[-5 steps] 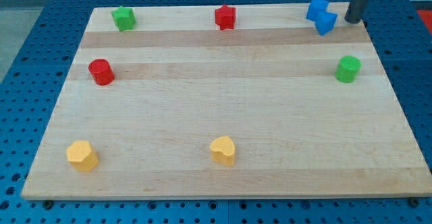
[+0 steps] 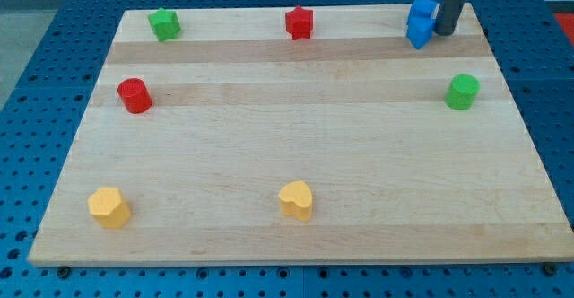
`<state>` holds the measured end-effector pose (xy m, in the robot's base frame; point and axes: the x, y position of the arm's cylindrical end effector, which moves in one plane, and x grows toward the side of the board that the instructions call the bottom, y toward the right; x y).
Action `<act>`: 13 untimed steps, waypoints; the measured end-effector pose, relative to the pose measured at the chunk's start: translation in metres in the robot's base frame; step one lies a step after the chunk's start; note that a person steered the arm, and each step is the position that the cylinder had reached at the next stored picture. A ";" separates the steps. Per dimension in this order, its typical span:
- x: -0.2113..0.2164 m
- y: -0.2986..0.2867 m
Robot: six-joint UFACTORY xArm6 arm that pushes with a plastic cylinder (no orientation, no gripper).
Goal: Move blue triangle to the bottom right of the board
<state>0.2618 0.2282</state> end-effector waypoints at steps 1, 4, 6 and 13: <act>0.006 -0.011; 0.007 -0.068; 0.009 -0.113; 0.144 -0.207</act>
<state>0.4060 0.0209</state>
